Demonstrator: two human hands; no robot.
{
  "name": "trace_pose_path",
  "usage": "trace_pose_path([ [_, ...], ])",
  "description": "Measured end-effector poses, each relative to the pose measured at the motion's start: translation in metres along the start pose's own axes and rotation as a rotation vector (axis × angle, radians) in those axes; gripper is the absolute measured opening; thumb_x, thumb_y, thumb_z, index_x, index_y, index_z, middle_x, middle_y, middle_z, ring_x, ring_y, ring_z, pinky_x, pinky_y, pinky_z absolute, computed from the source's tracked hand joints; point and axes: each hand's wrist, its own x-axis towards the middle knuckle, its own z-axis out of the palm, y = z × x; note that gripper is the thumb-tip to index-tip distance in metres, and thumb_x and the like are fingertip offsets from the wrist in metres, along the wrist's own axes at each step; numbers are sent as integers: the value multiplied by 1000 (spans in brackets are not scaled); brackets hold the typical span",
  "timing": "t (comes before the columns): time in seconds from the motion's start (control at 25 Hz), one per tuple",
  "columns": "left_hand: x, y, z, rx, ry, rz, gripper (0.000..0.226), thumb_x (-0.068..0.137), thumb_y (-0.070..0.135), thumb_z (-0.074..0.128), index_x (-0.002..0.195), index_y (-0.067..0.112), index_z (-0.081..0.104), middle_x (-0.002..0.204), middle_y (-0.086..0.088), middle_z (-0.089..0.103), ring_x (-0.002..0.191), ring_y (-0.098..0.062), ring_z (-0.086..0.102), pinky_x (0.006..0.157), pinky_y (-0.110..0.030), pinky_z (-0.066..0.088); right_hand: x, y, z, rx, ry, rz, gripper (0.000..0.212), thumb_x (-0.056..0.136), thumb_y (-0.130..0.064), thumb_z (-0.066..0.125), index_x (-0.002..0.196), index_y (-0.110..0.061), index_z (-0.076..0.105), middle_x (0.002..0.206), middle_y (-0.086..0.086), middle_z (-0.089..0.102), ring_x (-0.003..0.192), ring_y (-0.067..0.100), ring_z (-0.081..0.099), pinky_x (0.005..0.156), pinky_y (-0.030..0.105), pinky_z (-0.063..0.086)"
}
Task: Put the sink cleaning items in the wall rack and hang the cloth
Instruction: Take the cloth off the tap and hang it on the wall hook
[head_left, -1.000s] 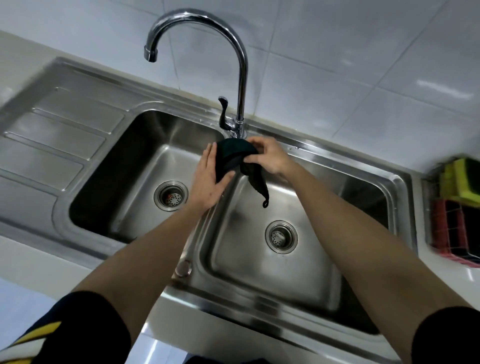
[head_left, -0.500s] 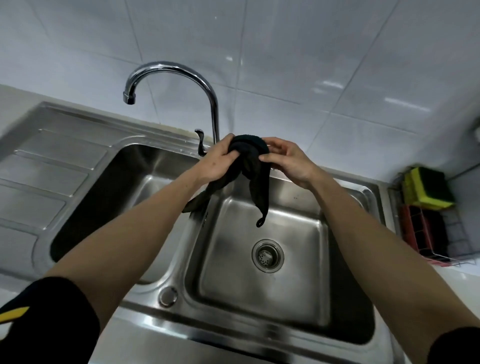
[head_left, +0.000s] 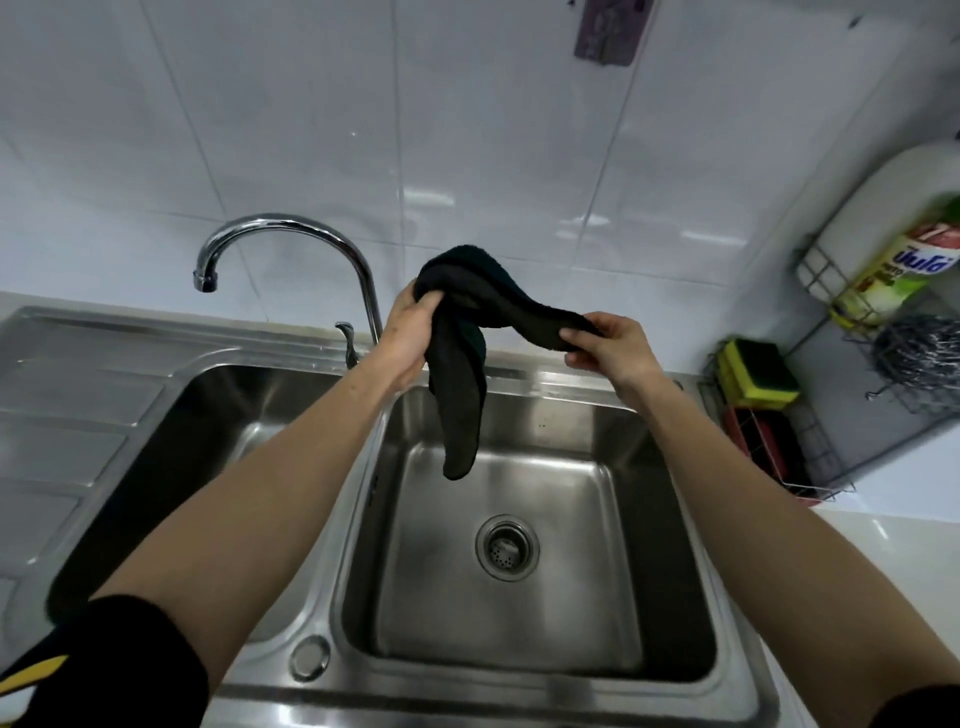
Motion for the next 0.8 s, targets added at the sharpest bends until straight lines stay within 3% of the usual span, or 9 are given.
trace_pose_path([
  [0.12, -4, -8, -2, -19, 58, -40, 26, 98, 13, 46, 122, 10, 54, 96, -7, 66, 87, -18, 64, 81, -29, 54, 2, -33, -12, 264, 118, -4, 13, 80, 0, 72, 82, -9, 63, 73, 4, 62, 50, 9, 58, 71, 26, 58],
  [0.28, -7, -30, -4, 119, 7, -86, 22, 96, 14, 52, 118, 12, 54, 95, -5, 66, 93, -20, 63, 78, -23, 52, 5, -69, 0, 522, 109, -112, 14, 85, -4, 68, 76, -13, 64, 70, 0, 71, 68, 13, 67, 76, 24, 55],
  [0.44, -6, -36, -11, 410, -170, -119, 37, 90, 22, 64, 123, 10, 54, 116, -12, 66, 109, -25, 63, 84, -25, 50, 7, -96, 21, 556, 81, -215, 9, 88, -9, 66, 80, -12, 68, 74, 2, 71, 71, 17, 65, 69, 26, 54],
  [0.52, -7, -22, -8, 479, -266, -85, 49, 85, 12, 69, 131, 14, 51, 123, -10, 61, 113, -24, 60, 84, -21, 49, 6, -108, 31, 537, 101, -221, 10, 85, -10, 70, 76, -12, 68, 68, 2, 70, 63, 15, 64, 63, 27, 54],
  [0.64, 3, 11, 1, 495, -399, -6, 76, 72, 3, 74, 138, 28, 44, 134, -5, 52, 120, -20, 53, 98, -32, 46, 6, -118, 51, 506, 119, -187, 14, 79, -7, 76, 67, -11, 69, 61, 4, 69, 56, 18, 64, 65, 31, 56],
  [0.72, 12, 36, 16, 455, -365, 108, 63, 75, 1, 70, 131, 24, 52, 133, -5, 55, 118, -19, 55, 101, -35, 45, 6, -118, 60, 478, 123, -162, 16, 78, -6, 77, 65, -13, 70, 59, 3, 68, 55, 18, 63, 65, 32, 55],
  [0.8, 21, 65, 38, 354, -194, 225, 35, 83, 4, 66, 116, 16, 63, 117, -4, 64, 107, -18, 62, 96, -34, 49, 8, -117, 63, 438, 135, -153, 11, 76, -7, 78, 70, -13, 72, 64, 5, 69, 60, 20, 64, 71, 36, 55],
])
